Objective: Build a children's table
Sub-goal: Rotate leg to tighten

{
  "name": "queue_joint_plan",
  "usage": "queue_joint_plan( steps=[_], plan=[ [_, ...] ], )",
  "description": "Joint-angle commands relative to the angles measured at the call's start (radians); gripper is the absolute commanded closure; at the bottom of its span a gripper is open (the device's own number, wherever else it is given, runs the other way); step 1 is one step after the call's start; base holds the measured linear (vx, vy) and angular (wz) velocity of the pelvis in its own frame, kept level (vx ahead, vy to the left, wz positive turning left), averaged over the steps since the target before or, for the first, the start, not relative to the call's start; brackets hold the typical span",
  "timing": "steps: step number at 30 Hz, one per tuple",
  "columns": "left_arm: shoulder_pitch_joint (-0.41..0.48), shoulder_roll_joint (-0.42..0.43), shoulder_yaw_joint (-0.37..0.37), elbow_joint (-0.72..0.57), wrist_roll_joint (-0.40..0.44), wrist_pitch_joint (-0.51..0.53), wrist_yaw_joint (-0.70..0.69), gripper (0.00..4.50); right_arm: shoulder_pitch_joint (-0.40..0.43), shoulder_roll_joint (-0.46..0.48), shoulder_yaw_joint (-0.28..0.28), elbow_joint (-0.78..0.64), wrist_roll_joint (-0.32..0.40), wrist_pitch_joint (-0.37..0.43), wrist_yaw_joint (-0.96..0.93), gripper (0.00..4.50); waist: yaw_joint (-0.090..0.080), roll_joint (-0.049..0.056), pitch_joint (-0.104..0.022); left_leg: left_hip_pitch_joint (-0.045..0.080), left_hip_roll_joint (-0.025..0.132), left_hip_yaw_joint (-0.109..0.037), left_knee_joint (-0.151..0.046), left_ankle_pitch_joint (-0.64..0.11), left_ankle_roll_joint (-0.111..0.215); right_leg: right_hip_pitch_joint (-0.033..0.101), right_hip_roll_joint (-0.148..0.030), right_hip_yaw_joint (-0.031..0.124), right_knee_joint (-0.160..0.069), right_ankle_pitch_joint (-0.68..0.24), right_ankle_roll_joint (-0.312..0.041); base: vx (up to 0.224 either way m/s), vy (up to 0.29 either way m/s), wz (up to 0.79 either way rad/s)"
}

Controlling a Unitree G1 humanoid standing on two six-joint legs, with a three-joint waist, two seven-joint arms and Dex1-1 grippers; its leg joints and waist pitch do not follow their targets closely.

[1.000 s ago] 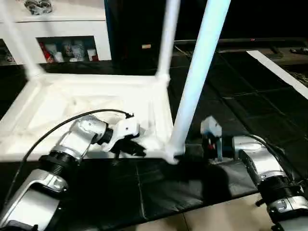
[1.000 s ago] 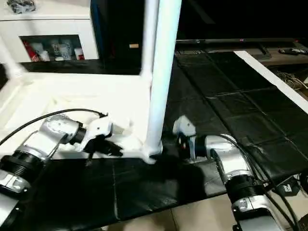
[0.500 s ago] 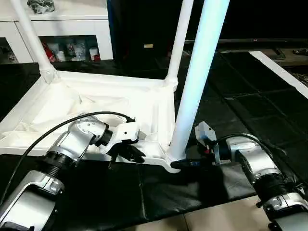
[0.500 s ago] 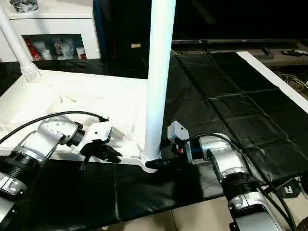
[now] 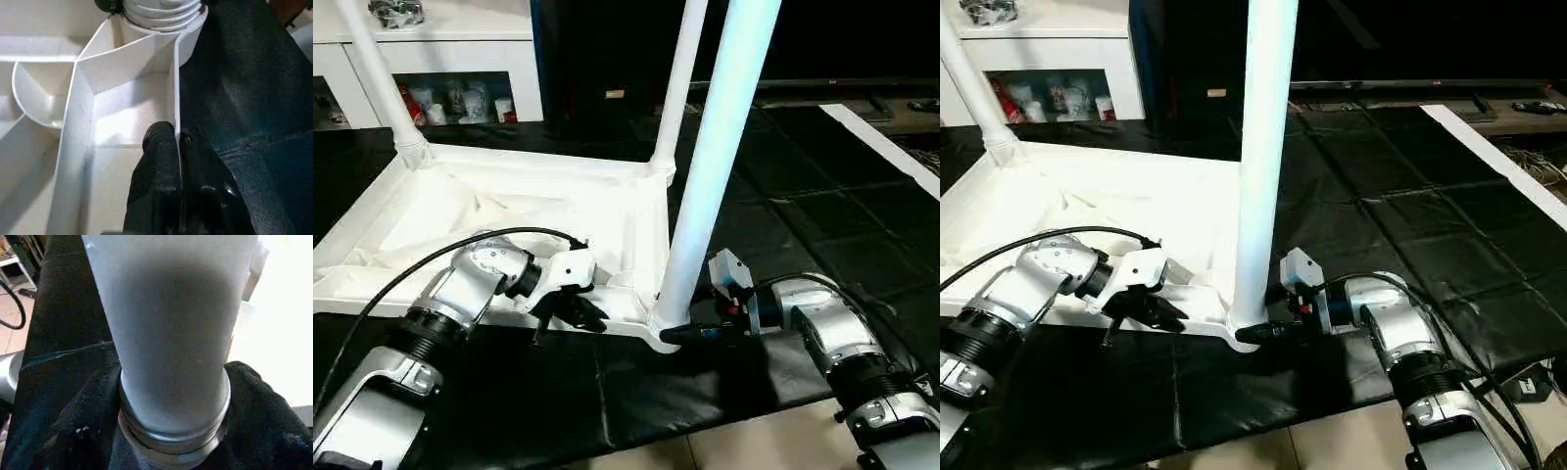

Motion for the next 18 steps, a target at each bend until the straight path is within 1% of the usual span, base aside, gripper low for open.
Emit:
queue_joint_plan(
  steps=[1,2,3,4,5,6,7,8,9,10,12,13,14,15,16,17,18],
  plan=[
    [-0.022,-0.066,0.016,0.018,0.003,0.066,0.113,4.5,0.013,0.056,-0.036,-0.028,0.038,0.054,-0.105,1.76,-0.006,0.005,-0.069,0.003,0.029,0.001,-0.067,-0.172,0.045,0.055,-0.072,0.057,-0.075,-0.281,-0.184,0.0,0.0,0.0],
    [-0.027,-0.088,0.029,0.025,0.001,0.094,0.155,4.5,0.019,0.077,-0.048,-0.037,0.047,0.085,-0.148,1.76,-0.008,0.004,-0.067,0.005,0.029,0.002,-0.068,-0.178,0.04,0.053,-0.07,0.058,-0.079,-0.29,-0.181,0.0,0.0,0.0],
    [-0.031,-0.104,0.038,0.032,0.002,0.113,0.19,4.5,0.024,0.093,-0.055,-0.045,0.053,0.112,-0.179,1.76,-0.01,0.004,-0.065,0.007,0.027,0.0,-0.07,-0.196,0.029,0.052,-0.071,0.056,-0.085,-0.328,-0.172,0.0,0.0,0.0],
    [-0.044,-0.147,0.062,0.046,0.0,0.164,0.274,4.5,0.039,0.131,-0.064,-0.067,0.058,0.128,-0.24,1.76,-0.011,0.001,-0.067,0.007,0.025,-0.003,-0.07,-0.198,0.017,0.055,-0.074,0.054,-0.086,-0.36,-0.156,0.0,0.0,0.0],
    [-0.055,-0.184,0.083,0.056,-0.004,0.206,0.342,4.5,0.049,0.165,-0.071,-0.076,0.058,0.141,-0.299,1.76,-0.012,0.0,-0.066,0.007,0.024,-0.003,-0.071,-0.201,0.014,0.055,-0.073,0.054,-0.088,-0.375,-0.147,0.0,0.0,0.0],
    [-0.065,-0.218,0.101,0.066,-0.007,0.237,0.403,4.5,0.053,0.198,-0.079,-0.075,0.053,0.154,-0.361,1.76,-0.016,0.002,-0.063,0.007,0.023,-0.003,-0.071,-0.21,0.009,0.052,-0.074,0.053,-0.094,-0.409,-0.136,0.0,0.0,0.0],
    [-0.066,-0.223,0.102,0.066,-0.006,0.241,0.412,4.5,0.054,0.203,-0.08,-0.074,0.052,0.155,-0.371,1.76,-0.017,0.001,-0.067,0.009,0.021,-0.005,-0.07,-0.215,0.01,0.052,-0.077,0.051,-0.099,-0.434,-0.126,0.0,0.0,0.0],
    [-0.072,-0.26,0.11,0.069,-0.002,0.267,0.468,4.5,0.056,0.24,-0.082,-0.066,0.044,0.156,-0.428,1.77,-0.022,0.001,-0.067,0.005,0.022,-0.004,-0.07,-0.202,0.013,0.053,-0.075,0.053,-0.097,-0.414,-0.127,0.0,0.0,0.0],
    [-0.075,-0.286,0.115,0.07,-0.001,0.28,0.504,4.5,0.052,0.265,-0.084,-0.055,0.039,0.158,-0.464,1.77,-0.022,0.001,-0.068,0.004,0.021,-0.005,-0.069,-0.196,0.016,0.054,-0.076,0.052,-0.097,-0.403,-0.128,0.0,0.0,0.0],
    [-0.077,-0.307,0.12,0.072,0.0,0.29,0.535,4.5,0.047,0.285,-0.086,-0.041,0.034,0.162,-0.5,1.77,-0.027,0.002,-0.068,0.0,0.02,-0.005,-0.069,-0.188,0.021,0.055,-0.074,0.052,-0.095,-0.384,-0.13,0.0,0.0,0.0],
    [-0.078,-0.312,0.122,0.072,0.0,0.293,0.541,4.5,0.045,0.289,-0.088,-0.037,0.032,0.162,-0.51,1.77,-0.028,-0.001,-0.07,0.0,0.018,-0.004,-0.067,-0.18,0.033,0.057,-0.073,0.052,-0.096,-0.369,-0.13,0.0,0.0,0.0],
    [-0.081,-0.331,0.127,0.072,0.0,0.307,0.565,4.5,0.035,0.308,-0.094,-0.019,0.022,0.16,-0.549,1.77,-0.029,0.004,-0.07,-0.001,0.019,-0.003,-0.067,-0.173,0.035,0.055,-0.073,0.054,-0.094,-0.351,-0.138,0.0,0.0,0.0],
    [-0.087,-0.392,0.149,0.069,0.004,0.341,0.651,4.5,-0.016,0.361,-0.122,0.054,-0.017,0.161,-0.71,1.77,-0.032,0.011,-0.069,0.0,0.021,-0.003,-0.069,-0.177,0.03,0.053,-0.071,0.053,-0.093,-0.336,-0.146,0.0,0.0,0.0],
    [-0.087,-0.392,0.149,0.069,0.004,0.341,0.651,4.5,-0.016,0.361,-0.122,0.054,-0.017,0.161,-0.71,1.77,-0.036,0.009,-0.068,0.0,0.021,-0.004,-0.07,-0.183,0.023,0.052,-0.069,0.052,-0.091,-0.337,-0.15,0.0,0.0,0.0],
    [-0.09,-0.415,0.157,0.066,0.008,0.355,0.682,4.5,-0.037,0.381,-0.135,0.082,-0.031,0.167,-0.769,1.77,-0.039,0.009,-0.068,0.004,0.019,-0.004,-0.07,-0.205,0.014,0.052,-0.07,0.049,-0.096,-0.372,-0.147,0.0,0.0,0.0],
    [-0.09,-0.431,0.154,0.056,0.025,0.375,0.708,4.5,-0.053,0.402,-0.143,0.098,-0.053,0.177,-0.837,1.77,-0.042,0.01,-0.068,0.005,0.019,-0.006,-0.07,-0.212,0.013,0.052,-0.072,0.05,-0.098,-0.386,-0.143,0.0,0.0,0.0],
    [-0.09,-0.43,0.151,0.054,0.03,0.377,0.71,4.5,-0.052,0.405,-0.146,0.096,-0.053,0.178,-0.844,1.77,-0.043,0.011,-0.067,0.004,0.019,-0.006,-0.071,-0.211,0.014,0.052,-0.071,0.051,-0.099,-0.382,-0.142,0.0,0.0,0.0]
  ],
)
